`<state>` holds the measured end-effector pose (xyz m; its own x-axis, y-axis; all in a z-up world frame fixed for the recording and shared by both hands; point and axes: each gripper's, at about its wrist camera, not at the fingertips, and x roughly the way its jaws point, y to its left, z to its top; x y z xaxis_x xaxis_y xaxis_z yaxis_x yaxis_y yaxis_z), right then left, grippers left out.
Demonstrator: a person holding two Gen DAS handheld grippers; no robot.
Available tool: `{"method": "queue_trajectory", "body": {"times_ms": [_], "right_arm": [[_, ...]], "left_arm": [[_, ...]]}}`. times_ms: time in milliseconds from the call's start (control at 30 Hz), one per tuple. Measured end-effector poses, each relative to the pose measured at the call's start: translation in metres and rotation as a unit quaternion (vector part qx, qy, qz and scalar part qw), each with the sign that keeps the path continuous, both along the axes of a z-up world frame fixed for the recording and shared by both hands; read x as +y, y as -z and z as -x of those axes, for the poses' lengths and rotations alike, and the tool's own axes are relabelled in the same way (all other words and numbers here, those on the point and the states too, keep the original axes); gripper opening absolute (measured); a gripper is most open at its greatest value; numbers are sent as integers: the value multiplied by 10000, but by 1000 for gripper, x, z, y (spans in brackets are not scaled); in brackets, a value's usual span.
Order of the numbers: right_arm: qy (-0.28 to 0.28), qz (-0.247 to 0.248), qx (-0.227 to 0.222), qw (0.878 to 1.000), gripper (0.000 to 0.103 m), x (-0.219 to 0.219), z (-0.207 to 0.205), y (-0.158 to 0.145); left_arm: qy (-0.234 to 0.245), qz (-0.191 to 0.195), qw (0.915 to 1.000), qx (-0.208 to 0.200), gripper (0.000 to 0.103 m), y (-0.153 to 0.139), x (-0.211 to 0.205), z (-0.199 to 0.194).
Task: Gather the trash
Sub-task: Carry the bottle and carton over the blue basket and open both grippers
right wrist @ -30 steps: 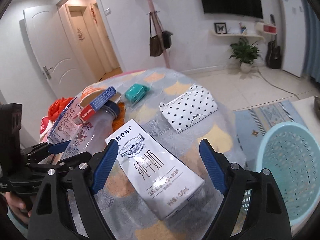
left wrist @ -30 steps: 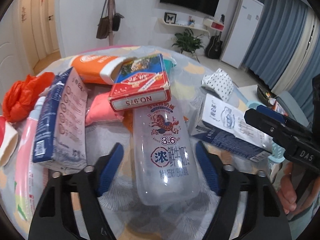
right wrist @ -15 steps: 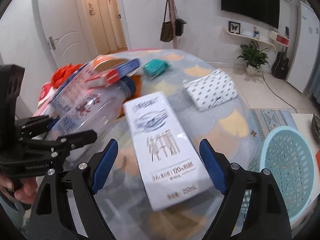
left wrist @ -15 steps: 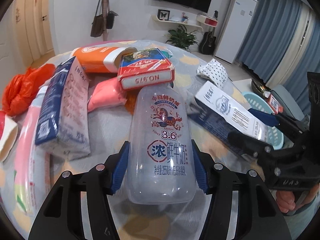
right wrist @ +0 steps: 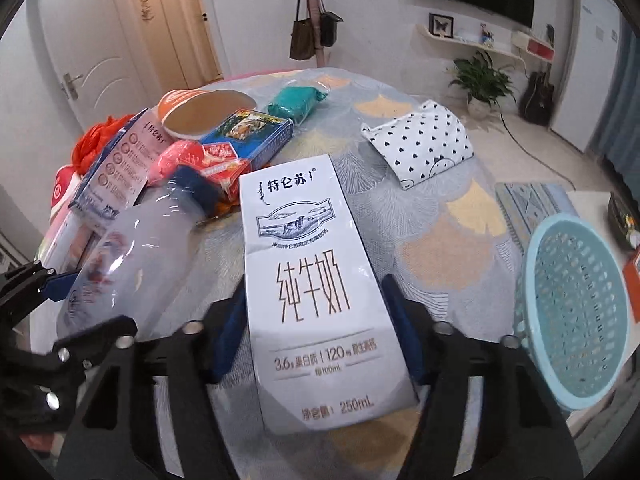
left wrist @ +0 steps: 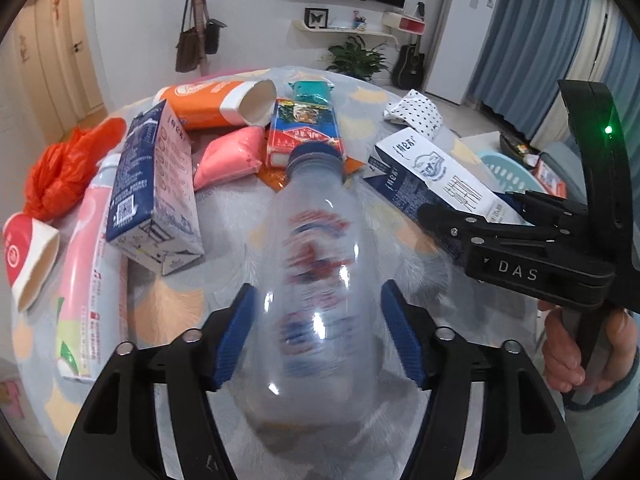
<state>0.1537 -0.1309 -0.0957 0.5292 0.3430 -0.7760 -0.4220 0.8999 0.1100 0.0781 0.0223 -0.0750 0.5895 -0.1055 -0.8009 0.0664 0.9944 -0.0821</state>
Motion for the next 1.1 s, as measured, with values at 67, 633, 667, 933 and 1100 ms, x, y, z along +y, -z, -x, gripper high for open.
{"method": "queue_trajectory", "body": {"times_ms": [67,633,667,933,1100], "right_arm": [[49,-8,-13,10000,54,-2,1,0],[716,-713,-252,9946,53,-92,6,-38],[797,-745,-303,9936,53,-100,5,-41],[1918,-822,-556,9764,53,-185,0,-55],[2581,-968,-347,9606,53,-232,-10,-43]], "left_arm": [[-23,-108,9999,-4,65,1,-3,-6],[318,-221,9959,-822,53,-35,-50,-8],[389,-171,9952,-885,53,-40,-54,-8],[1031,-252,9874,-1174,53,-63,-125,-34],[1386,-49,9837,-1148,53,-64,-167,-60]]}}
